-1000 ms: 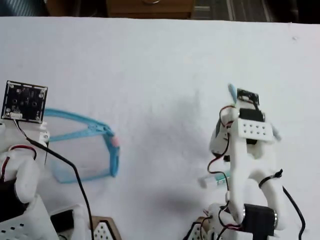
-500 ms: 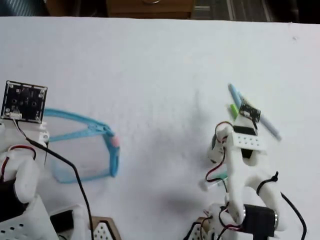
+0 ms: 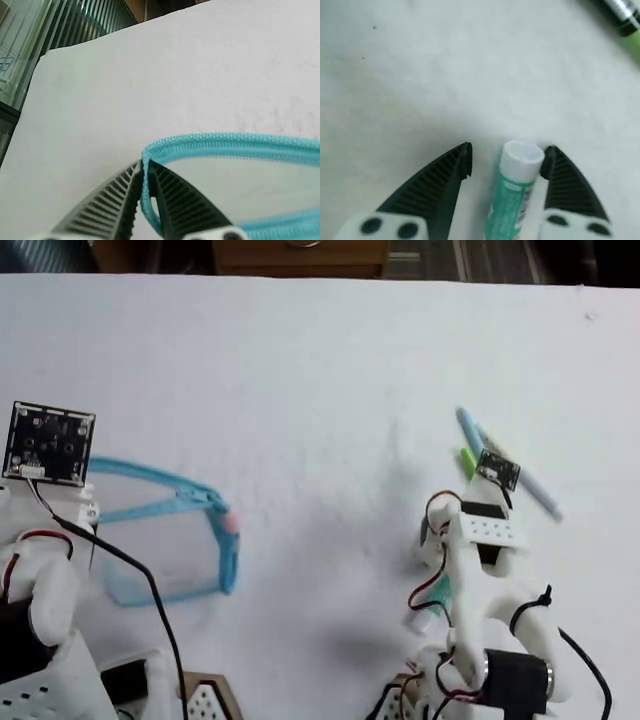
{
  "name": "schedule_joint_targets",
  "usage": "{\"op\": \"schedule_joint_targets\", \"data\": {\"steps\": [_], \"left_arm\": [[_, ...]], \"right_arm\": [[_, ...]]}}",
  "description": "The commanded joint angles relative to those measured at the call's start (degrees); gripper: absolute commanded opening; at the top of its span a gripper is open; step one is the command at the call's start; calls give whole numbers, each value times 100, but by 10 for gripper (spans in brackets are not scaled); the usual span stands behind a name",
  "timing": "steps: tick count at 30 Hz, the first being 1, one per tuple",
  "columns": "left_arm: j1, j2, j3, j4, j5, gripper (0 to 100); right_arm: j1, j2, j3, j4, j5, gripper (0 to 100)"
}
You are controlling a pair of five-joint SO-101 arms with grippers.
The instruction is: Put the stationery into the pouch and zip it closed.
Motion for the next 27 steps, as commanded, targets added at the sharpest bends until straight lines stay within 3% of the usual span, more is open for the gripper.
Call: {"op": "schedule_joint_targets", "data": {"steps": [1,5,15,20,27], "left_arm": [[-75,224,1380,132,44,23],[-75,224,1380,132,44,23],[-75,224,1380,132,44,23],[-75,224,1380,132,44,23],[-75,224,1336,149,44,23]], "right_arm": [[-110,-22,9,-215,316,72],[-101,-22,9,-259,396,19],[-110,-22,9,-224,976,167],[-462,-22,9,-224,1002,176],[-1033,-22,185,-242,1143,30]]}}
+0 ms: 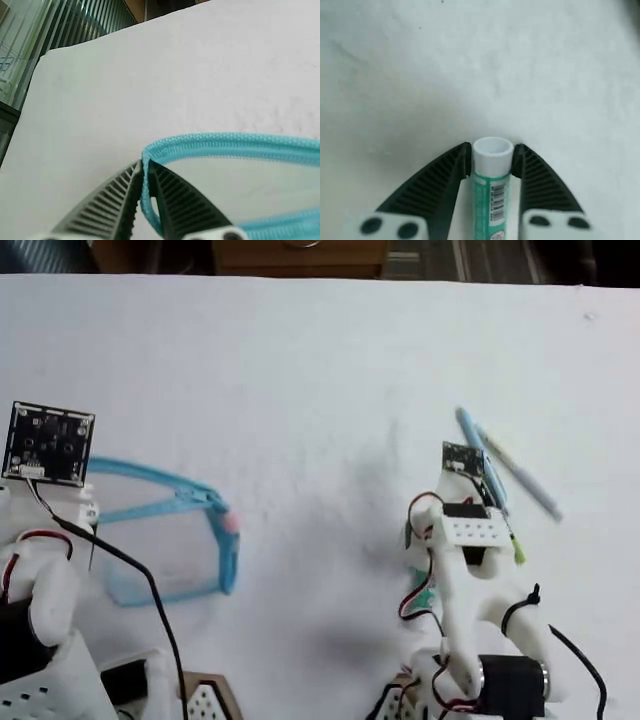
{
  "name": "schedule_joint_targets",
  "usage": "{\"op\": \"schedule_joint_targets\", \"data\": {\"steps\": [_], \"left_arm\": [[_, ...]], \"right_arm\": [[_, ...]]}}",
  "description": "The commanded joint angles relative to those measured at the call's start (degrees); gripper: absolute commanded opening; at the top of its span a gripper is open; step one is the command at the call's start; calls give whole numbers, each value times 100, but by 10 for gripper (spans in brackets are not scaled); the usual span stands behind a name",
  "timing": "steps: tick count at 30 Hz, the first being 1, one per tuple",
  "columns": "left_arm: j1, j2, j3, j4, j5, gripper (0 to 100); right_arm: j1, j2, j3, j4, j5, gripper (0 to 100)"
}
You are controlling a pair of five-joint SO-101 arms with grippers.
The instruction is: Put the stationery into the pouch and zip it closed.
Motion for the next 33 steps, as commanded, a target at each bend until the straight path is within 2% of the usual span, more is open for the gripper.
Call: {"op": "schedule_joint_targets", "data": {"steps": [1,9,13,15,18,22,26,31,33], "left_arm": [[-75,224,1336,149,44,23],[-75,215,1336,149,44,23],[-75,215,1336,141,44,23],[-75,215,1336,141,53,23],[-75,215,1336,141,299,23],[-48,215,1336,141,325,23],[-48,224,1336,132,325,23],[-48,242,1336,132,325,23],[-48,242,1336,132,325,23]], "right_arm": [[-400,40,149,-136,264,16],[-127,-268,-149,-110,387,17],[-259,-1059,-1442,620,316,17],[-435,-1596,-2435,1015,9,17],[-980,-2237,-4035,1244,-527,17],[-2343,-2501,-5336,901,-1415,17],[-3547,-2422,-5081,198,-1934,17],[-3741,-2167,-4536,-971,-1987,17],[-4048,-2070,-4571,-1200,-1969,17]]}}
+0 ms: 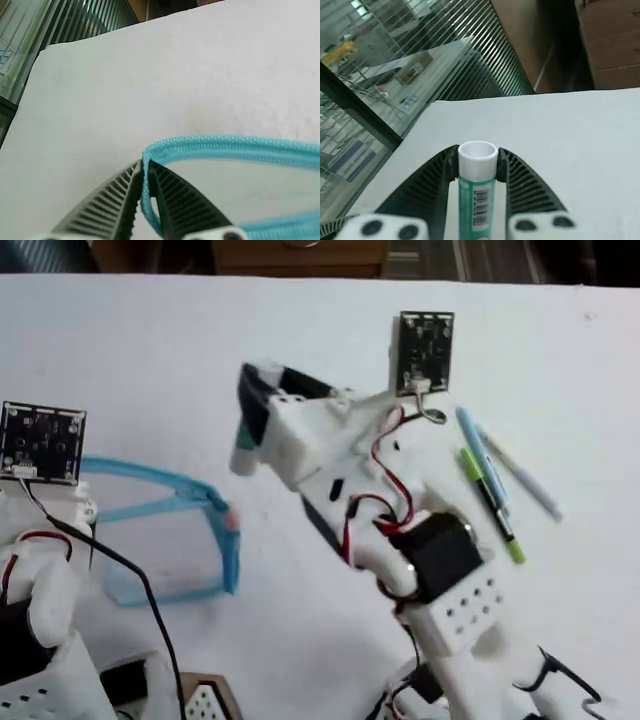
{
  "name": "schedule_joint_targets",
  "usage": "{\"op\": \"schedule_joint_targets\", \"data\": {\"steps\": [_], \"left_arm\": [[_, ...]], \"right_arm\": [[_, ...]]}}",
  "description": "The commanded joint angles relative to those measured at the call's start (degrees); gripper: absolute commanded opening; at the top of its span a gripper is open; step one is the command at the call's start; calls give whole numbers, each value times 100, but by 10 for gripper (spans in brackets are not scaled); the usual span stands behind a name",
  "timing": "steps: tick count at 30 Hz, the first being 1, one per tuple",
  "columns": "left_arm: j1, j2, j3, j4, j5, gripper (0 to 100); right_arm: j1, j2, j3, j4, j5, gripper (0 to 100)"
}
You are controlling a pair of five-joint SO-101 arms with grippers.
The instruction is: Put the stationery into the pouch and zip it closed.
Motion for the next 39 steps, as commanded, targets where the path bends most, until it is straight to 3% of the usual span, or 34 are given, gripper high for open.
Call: {"op": "schedule_joint_targets", "data": {"steps": [1,10,16,23,28,33,39], "left_arm": [[-48,242,1336,132,70,23],[-48,251,1336,132,70,23],[-48,251,1336,132,79,23],[-75,251,1336,132,79,23],[-48,251,1336,132,70,23],[-48,251,1336,132,62,23],[-48,251,1336,132,53,23]], "right_arm": [[-470,92,-114,-462,-26,17],[-1367,1077,-1029,-497,-26,17],[-1604,1692,-1538,-497,-9,17],[-1578,1868,-1020,-470,18,17],[-1481,1842,-510,-971,747,17],[-1376,1842,-132,-1367,914,17],[-1349,1842,105,-1657,1837,17]]}}
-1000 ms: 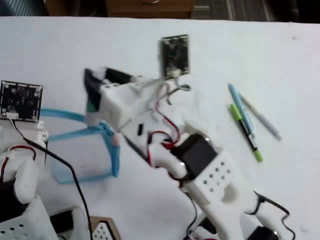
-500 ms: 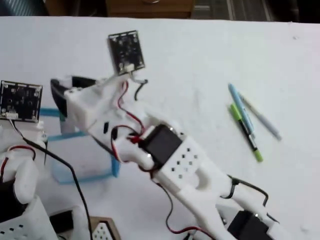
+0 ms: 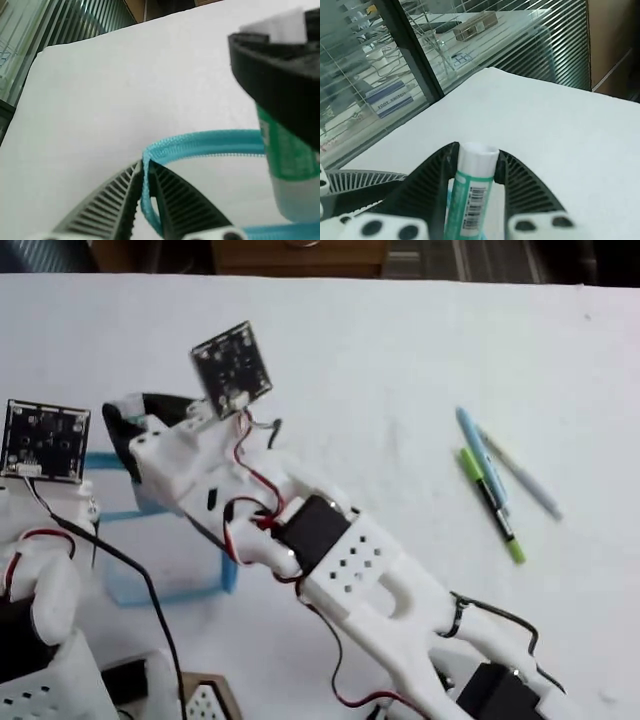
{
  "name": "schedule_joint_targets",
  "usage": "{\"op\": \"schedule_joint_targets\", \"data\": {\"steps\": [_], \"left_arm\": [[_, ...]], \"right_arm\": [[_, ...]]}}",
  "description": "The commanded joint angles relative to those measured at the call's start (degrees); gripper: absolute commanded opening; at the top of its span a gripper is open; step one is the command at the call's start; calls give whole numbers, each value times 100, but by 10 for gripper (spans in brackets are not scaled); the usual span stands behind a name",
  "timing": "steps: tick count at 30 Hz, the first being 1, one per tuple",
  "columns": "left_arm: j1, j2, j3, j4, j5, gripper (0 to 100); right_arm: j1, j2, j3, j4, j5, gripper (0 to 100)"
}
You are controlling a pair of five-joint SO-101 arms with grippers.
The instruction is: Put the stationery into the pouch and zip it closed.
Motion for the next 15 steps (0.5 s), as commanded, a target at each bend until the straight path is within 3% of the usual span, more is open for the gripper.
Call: {"op": "schedule_joint_targets", "data": {"steps": [1,10,15], "left_arm": [[-48,251,1336,132,44,23],[-66,233,1336,132,44,23],[-57,233,1336,132,62,23]], "right_arm": [[66,-48,79,-13,484,17],[-233,-822,747,224,1626,20],[-277,-1200,897,523,1758,50]]}}
